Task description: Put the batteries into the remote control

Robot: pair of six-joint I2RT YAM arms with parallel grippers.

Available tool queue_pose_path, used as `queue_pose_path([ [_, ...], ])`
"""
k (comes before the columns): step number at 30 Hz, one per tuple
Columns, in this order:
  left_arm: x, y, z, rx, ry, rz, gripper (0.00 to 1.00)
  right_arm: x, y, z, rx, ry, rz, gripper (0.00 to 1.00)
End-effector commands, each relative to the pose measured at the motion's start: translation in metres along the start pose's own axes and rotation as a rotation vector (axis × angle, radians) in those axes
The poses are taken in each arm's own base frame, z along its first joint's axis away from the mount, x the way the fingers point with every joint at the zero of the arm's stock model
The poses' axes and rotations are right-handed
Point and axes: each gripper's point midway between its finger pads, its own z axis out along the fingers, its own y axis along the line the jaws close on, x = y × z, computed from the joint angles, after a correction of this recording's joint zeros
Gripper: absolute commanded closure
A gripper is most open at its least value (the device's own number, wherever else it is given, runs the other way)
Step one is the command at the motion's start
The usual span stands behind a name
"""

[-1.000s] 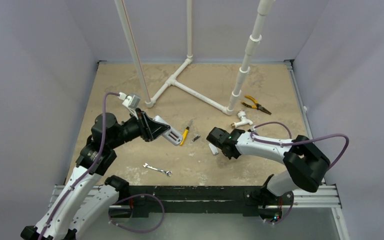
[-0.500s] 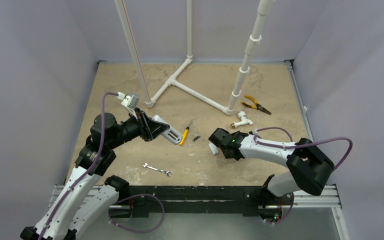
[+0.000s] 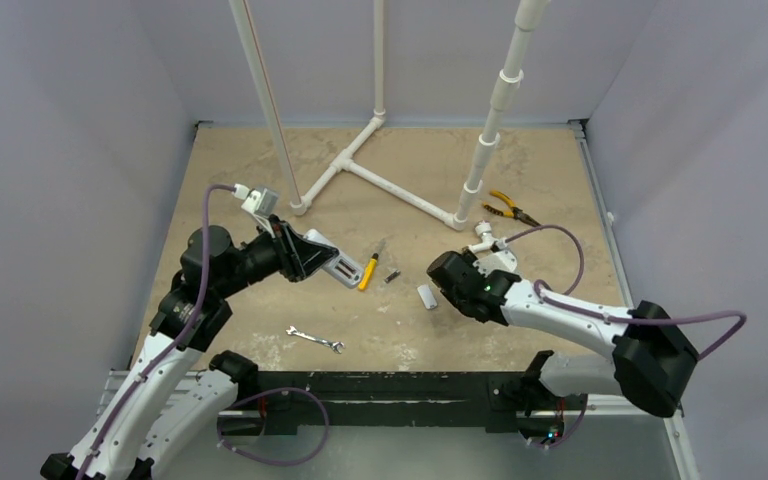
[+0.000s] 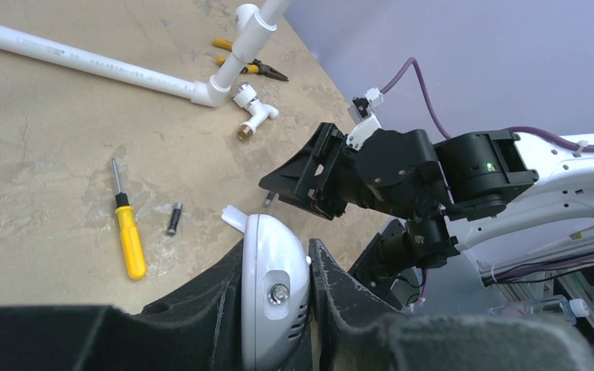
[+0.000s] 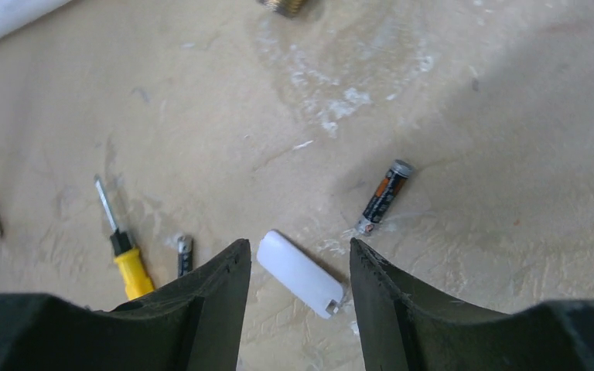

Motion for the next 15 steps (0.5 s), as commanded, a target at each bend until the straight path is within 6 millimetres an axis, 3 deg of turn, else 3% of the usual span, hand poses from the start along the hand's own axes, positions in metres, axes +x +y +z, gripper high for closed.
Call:
queue_pose_path([
  [1,-0.024,-0.015,-0.002,0.030,-0.064,0.050,1.00,0.001,0.021,-0.011,-0.242,0.016,-0.333,0.51],
  [6,-0.026,-0.016,-0.001,0.032,-0.067,0.045,1.00,0.011,0.045,-0.036,-0.516,0.057,-0.722,0.49],
  [11,-0.026,-0.017,0.000,0.039,-0.063,0.042,1.00,-0.010,0.047,-0.039,-0.522,-0.055,-0.874,0.51],
  [15,-0.028,-0.018,0.000,0.041,-0.070,0.046,1.00,0.005,0.060,-0.059,-0.751,-0.056,-1.304,0.49],
])
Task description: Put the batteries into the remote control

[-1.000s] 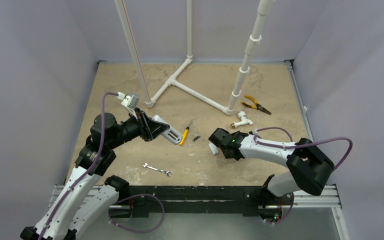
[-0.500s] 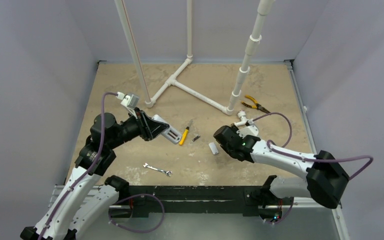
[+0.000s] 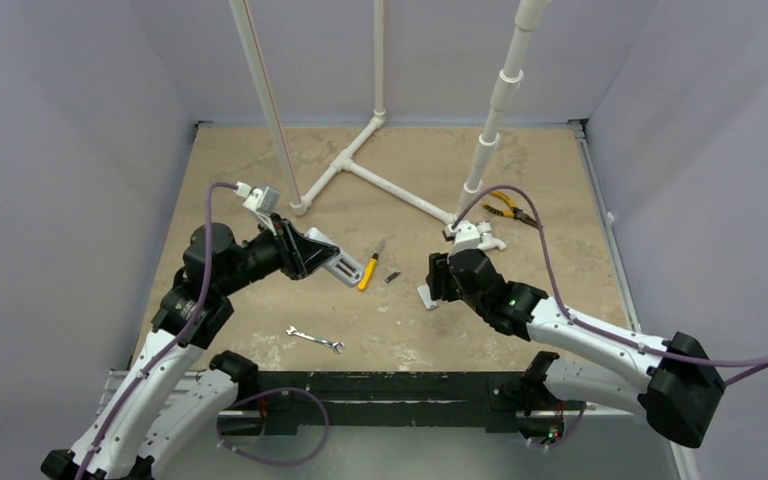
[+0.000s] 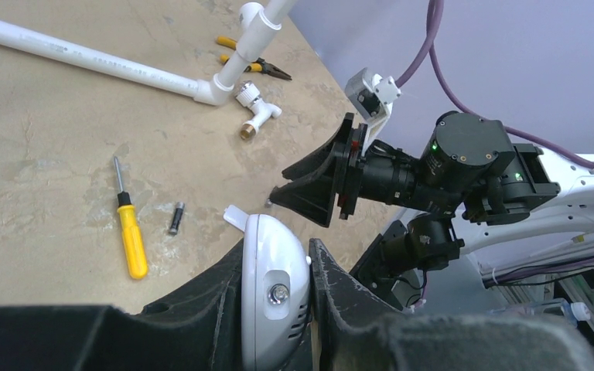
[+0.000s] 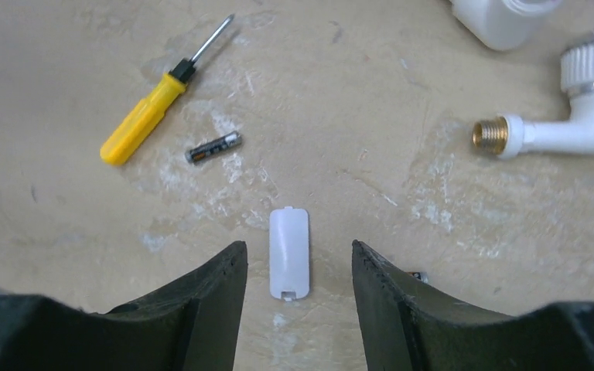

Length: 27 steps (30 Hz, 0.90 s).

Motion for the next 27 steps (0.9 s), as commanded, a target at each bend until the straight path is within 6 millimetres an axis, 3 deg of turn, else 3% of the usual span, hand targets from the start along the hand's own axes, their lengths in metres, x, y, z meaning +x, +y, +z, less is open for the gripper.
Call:
queue_pose_path([
  [1,-0.028,-0.022,-0.004,0.056,-0.074,0.055,1.00,-0.017,0.032,-0.012,-0.281,-0.026,-0.598,0.49],
  [6,-0.034,-0.028,-0.002,0.067,-0.050,0.077,1.00,-0.039,0.012,-0.015,-0.213,0.000,-0.993,0.59],
  [10,-0.036,-0.029,0.000,0.067,-0.036,0.083,1.00,-0.026,0.001,-0.022,-0.280,0.096,-1.262,0.62],
  [14,-0.034,-0.029,0.002,0.076,-0.030,0.074,1.00,-0.008,-0.002,-0.037,-0.472,0.291,-1.311,0.59],
  [17,-0.032,-0.029,0.003,0.083,-0.029,0.061,1.00,-0.002,-0.015,-0.028,-0.496,0.416,-1.323,0.58],
  [23,-0.030,-0.031,0.001,0.093,-0.020,0.063,1.00,-0.011,-0.011,-0.002,-0.576,0.400,-1.338,0.56],
  [27,-0.030,-0.031,-0.003,0.081,-0.031,0.075,1.00,0.001,-0.023,0.007,-0.600,0.528,-1.363,0.55],
])
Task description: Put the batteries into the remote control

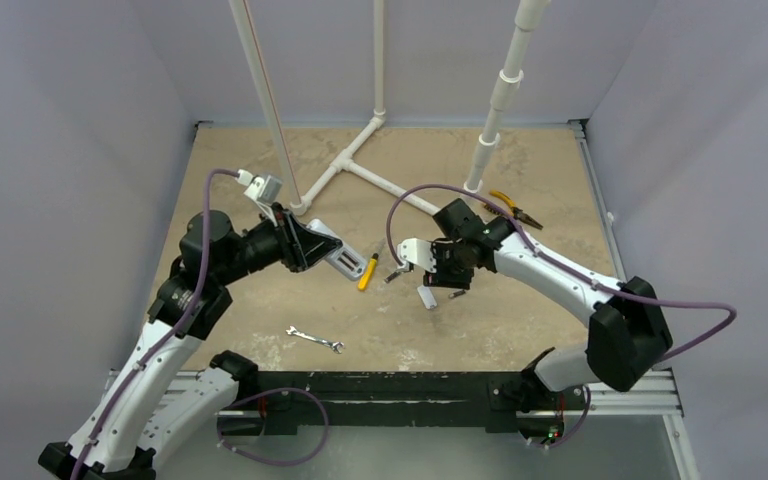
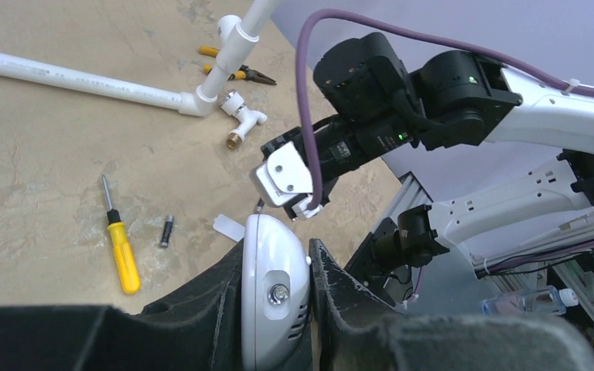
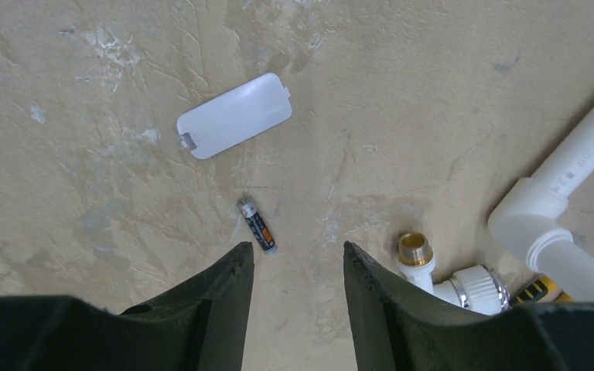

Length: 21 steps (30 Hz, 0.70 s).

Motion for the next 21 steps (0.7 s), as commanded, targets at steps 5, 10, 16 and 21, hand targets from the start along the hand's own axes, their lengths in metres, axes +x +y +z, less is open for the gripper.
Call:
queue_pose_path([
  [5,-0.013,-0.012,-0.009,0.023,-0.057,0.049,1.00,0.007,0.006,0.017,-0.122,0.035,-0.079,0.54],
  [10,-0.014,-0.012,-0.009,0.022,-0.060,0.049,1.00,0.018,0.017,0.029,-0.134,0.049,-0.083,0.53],
  [16,-0.010,-0.009,-0.006,0.020,-0.050,0.033,1.00,0.030,0.018,0.039,-0.143,0.093,-0.119,0.54],
  [21,-0.010,-0.007,-0.004,0.015,-0.050,0.029,1.00,0.036,0.013,0.048,-0.123,0.109,-0.144,0.55],
])
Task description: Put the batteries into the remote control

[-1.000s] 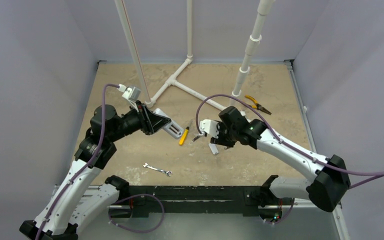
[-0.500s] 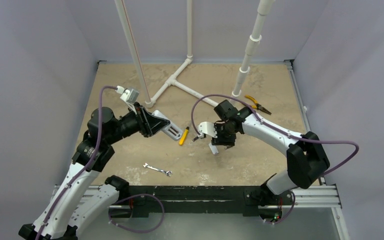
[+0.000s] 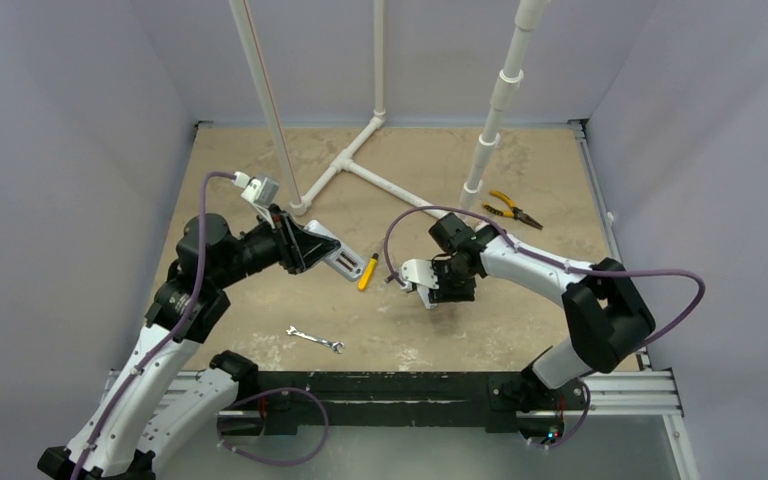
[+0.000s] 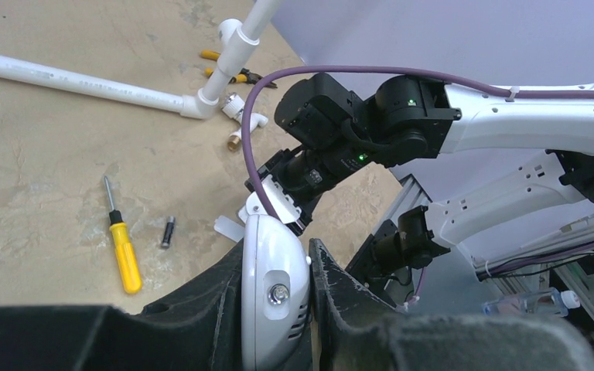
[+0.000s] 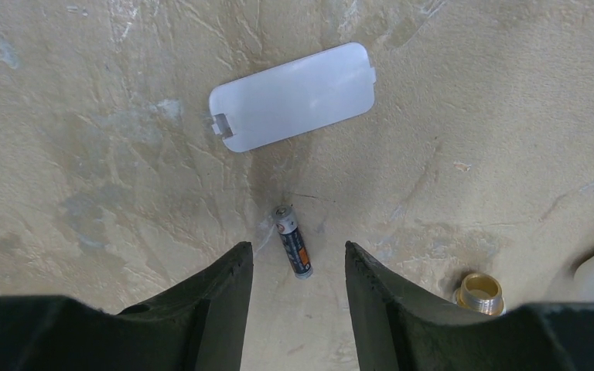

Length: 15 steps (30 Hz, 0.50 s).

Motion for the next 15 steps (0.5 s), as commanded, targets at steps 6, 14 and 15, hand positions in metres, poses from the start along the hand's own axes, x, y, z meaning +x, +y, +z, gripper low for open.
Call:
queue_pose_path([
  [6,-0.010,-0.002,0.002,0.007,-0.041,0.025,1.00,0.005,-0.012,0.014,0.003,0.021,-0.052,0.56],
  [14,-0.010,0.000,0.003,-0.002,-0.039,0.025,1.00,0.013,0.002,0.021,-0.109,0.063,-0.046,0.69],
  [15,-0.009,0.001,0.003,-0.004,-0.038,0.025,1.00,0.014,0.003,0.023,-0.118,0.066,-0.041,0.70],
])
